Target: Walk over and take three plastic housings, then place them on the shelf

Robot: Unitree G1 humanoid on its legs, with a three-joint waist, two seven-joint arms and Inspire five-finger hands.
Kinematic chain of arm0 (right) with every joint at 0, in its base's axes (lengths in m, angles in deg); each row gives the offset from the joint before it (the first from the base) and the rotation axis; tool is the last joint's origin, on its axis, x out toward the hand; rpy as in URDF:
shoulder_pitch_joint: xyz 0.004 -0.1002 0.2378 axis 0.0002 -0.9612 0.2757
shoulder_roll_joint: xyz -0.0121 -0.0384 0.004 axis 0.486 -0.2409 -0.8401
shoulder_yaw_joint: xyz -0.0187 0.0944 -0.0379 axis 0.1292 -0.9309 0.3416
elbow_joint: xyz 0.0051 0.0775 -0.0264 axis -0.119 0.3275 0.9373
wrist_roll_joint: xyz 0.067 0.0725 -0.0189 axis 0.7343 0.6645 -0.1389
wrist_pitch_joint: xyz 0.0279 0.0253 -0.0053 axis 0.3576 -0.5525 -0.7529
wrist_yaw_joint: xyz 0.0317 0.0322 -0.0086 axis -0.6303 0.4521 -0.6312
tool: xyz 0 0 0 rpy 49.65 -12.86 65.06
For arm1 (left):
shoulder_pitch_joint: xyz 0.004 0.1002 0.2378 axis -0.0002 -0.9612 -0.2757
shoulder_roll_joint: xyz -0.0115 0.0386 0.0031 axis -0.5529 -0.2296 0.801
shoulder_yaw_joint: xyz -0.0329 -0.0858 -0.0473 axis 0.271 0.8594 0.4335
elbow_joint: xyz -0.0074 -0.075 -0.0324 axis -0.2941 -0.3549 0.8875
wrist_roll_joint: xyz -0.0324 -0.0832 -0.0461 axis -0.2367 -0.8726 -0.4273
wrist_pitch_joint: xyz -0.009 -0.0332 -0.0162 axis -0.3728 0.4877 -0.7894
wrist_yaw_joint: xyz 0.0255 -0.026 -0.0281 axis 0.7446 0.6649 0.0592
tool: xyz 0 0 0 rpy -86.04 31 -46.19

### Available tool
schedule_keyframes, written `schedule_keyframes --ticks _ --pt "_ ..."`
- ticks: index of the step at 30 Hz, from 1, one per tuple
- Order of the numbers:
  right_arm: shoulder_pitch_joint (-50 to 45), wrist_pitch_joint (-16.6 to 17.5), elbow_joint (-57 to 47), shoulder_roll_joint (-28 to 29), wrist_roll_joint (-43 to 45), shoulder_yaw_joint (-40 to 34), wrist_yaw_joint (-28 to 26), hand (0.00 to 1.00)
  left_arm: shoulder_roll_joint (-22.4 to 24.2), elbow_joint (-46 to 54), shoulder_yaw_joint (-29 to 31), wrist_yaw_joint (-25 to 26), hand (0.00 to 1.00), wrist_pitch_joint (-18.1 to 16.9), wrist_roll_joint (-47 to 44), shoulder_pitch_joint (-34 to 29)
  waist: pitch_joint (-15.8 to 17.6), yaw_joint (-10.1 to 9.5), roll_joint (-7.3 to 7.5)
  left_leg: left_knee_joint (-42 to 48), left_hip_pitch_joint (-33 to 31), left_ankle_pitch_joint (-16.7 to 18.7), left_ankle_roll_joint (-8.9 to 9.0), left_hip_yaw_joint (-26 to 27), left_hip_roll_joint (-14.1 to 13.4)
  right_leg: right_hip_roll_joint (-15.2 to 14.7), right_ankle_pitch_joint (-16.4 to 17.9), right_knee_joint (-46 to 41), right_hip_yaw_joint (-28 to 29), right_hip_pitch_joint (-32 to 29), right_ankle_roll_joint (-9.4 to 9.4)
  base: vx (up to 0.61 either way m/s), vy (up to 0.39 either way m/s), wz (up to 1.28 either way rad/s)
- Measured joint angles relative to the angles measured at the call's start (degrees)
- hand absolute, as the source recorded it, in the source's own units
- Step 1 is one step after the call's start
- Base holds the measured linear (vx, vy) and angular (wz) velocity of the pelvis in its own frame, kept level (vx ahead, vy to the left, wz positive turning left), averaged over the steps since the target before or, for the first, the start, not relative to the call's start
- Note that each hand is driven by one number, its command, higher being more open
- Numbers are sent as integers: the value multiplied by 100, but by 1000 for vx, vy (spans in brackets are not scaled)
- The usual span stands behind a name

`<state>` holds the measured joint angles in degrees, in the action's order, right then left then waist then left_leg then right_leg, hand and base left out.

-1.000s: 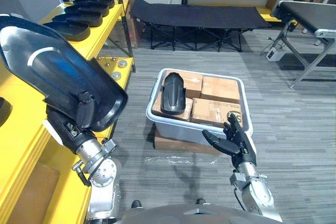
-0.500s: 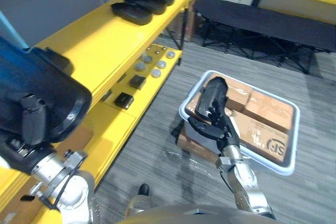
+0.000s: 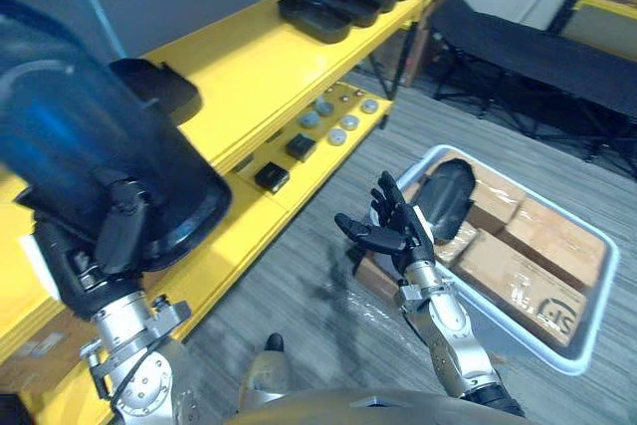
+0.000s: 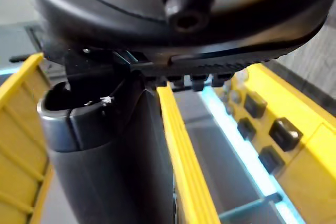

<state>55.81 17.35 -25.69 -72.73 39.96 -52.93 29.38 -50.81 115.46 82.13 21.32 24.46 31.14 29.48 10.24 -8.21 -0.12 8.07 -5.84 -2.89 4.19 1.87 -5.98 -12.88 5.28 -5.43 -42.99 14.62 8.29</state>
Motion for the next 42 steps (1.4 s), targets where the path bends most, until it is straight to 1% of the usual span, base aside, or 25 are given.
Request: schedule_keyframes --ticks 1,3,5,9,12,14,15,20,22,23,24,26,27,29,30,31,32,33,34,35,36,39,40,41,42 --pt "9 1 -1 25 3 43 3 100 -24 0 -36 -31 0 -20 -10 6 19 17 -10 19 -25 2 -15 -16 25 -23 83 -95 66 -25 20 -93 68 49" --pt "-40 28 -9 58 7 93 20 100 -215 -33 -208 -262 0 -28 -134 161 27 163 7 59 -187 -52 -110 -86 167 -4 547 -573 805 -283 16 -93 15 82" --pt "-94 46 -10 23 10 58 24 100 -352 -79 -333 -433 0 -41 -252 313 27 220 25 -37 -202 -169 -189 -182 332 -4 674 -775 1307 -362 -5 -27 0 69" --pt "-130 241 -42 17 11 -86 -101 100 -591 -81 -467 -599 0 -96 -338 521 37 228 27 -15 -265 -318 -169 -225 418 -26 652 -745 1355 -357 21 16 19 25" --pt "-105 276 -208 -9 14 -40 -362 100 -645 -88 -522 -464 0 -96 -356 509 45 224 14 64 -223 -317 -168 -91 328 27 625 -730 1507 -358 -11 -44 -10 -17" --pt "-106 280 -291 -37 13 -10 -469 100 -645 -131 -534 -420 0 -96 -356 508 61 235 -17 66 -178 -306 -158 -60 279 68 638 -737 1567 -338 -37 -116 -3 -18" --pt "-108 308 -365 -93 14 19 -513 100 -644 -185 -561 -399 0 -96 -356 504 83 244 -60 74 -173 -253 -145 -39 218 120 699 -748 1625 -358 -133 -172 -14 -10" --pt "-129 431 -416 -209 21 42 -575 100 -636 -315 -656 -350 0 -94 -354 370 153 357 -194 110 -268 -214 -166 282 33 212 763 -790 1647 -456 -180 -122 -4 10" --pt "-95 505 -435 -199 44 49 -573 100 -634 -319 -652 -269 0 -106 -338 391 218 343 -226 627 -565 22 -328 497 -82 115 787 -940 1669 -622 -244 -58 111 2" --pt "-55 534 -460 -199 59 65 -563 100 -634 -321 -644 -202 0 -126 -325 389 306 308 -353 1188 -778 253 -375 583 -208 105 907 -1185 1696 -697 -196 -22 170 -17" --pt "-54 543 -463 -177 62 88 -517 100 -635 -348 -632 -141 0 -126 -324 381 367 256 -365 1504 -847 463 -316 639 -220 12 1069 -1468 1803 -750 -126 8 123 -18" --pt "-36 629 -485 -166 54 187 -441 100 -630 -344 -622 -42 0 -126 -310 388 401 205 -300 1908 -967 723 -362 704 -133 -197 1221 -1653 1804 -764 -46 81 151 2" --pt "17 657 -519 -135 18 231 -440 100 -627 -317 -568 -14 0 -129 -188 388 427 178 -270 2579 -1158 1042 -507 733 -170 -281 1318 -1790 1793 -760 40 116 197 14" --pt "55 666 -561 -94 18 283 -391 100 -657 -313 -464 -69 0 -129 -109 393 397 112 -317 3145 -1178 1720 -605 789 -158 -364 1486 -1961 1767 -585 200 199 222 16" --pt "50 694 -566 -26 20 316 -299 100 -692 -302 -391 -121 0 -118 -64 402 322 55 -169 3261 -1161 2042 -599 788 -5 -592 1450 -2794 1889 -714 -17 297 191 33" --pt "75 733 -572 33 24 342 -285 100 -685 -298 -384 -95 0 -114 -66 434 269 64 -68 3282 -1140 2090 -658 737 58 -691 1274 -3340 1963 -934 -277 350 194 52" --pt "111 799 -584 94 32 402 -255 100 -705 -265 -349 -83 0 -73 -51 446 250 70 -19 3187 -1071 2127 -720 679 193 -898 725 -4035 2104 -1348 -696 364 209 58" --pt "157 840 -584 131 16 420 -271 100 -749 -237 -260 -39 0 -44 67 442 246 68 10 3048 -960 2140 -769 608 329 -933 363 -4475 2345 -1563 -767 373 203 60" --pt "205 885 -586 202 17 425 -289 100 -788 -221 -201 17 0 -29 120 451 258 79 -10 2913 -838 2122 -872 525 436 -844 466 -4832 2585 -1727 -677 405 113 50" --pt "265 898 -589 246 17 424 -296 100 -794 -220 -157 67 0 -26 124 458 229 95 37 2782 -682 2124 -909 445 511 -724 612 -5002 2707 -1811 -650 399 49 68" --pt "372 917 -610 253 16 423 -293 100 -815 -215 -93 131 0 -26 117 474 238 139 -53 2498 -406 2053 -883 257 638 -493 862 -5003 2740 -1920 -652 462 32 91" --pt "647 1114 -823 64 17 371 -230 100 -1027 -216 -66 158 0 -20 44 868 221 294 -141 1978 -31 1919 -835 -339 865 72 1232 -4013 3021 -2367 -708 354 -37 124" --pt "763 1208 -994 -62 10 267 -201 100 -1175 -274 -109 171 0 -19 8 1207 192 403 -155 1915 20 1908 -799 -780 933 491 1216 -3357 3693 -2587 -659 314 -140 199" --pt "777 1307 -1238 -162 4 95 -122 100 -1340 -395 -259 203 0 -20 -37 1582 174 562 -169 1901 62 1895 -716 -1241 1035 825 1126 -2938 4485 -2695 -509 400 -213 233" --pt "779 1357 -1446 -218 -23 -50 -10 100 -1398 -476 -373 168 0 -24 -101 1772 159 607 -145 1875 163 1920 -642 -1545 1111 921 1005 -2682 4891 -2750 -335 356 -216 194"
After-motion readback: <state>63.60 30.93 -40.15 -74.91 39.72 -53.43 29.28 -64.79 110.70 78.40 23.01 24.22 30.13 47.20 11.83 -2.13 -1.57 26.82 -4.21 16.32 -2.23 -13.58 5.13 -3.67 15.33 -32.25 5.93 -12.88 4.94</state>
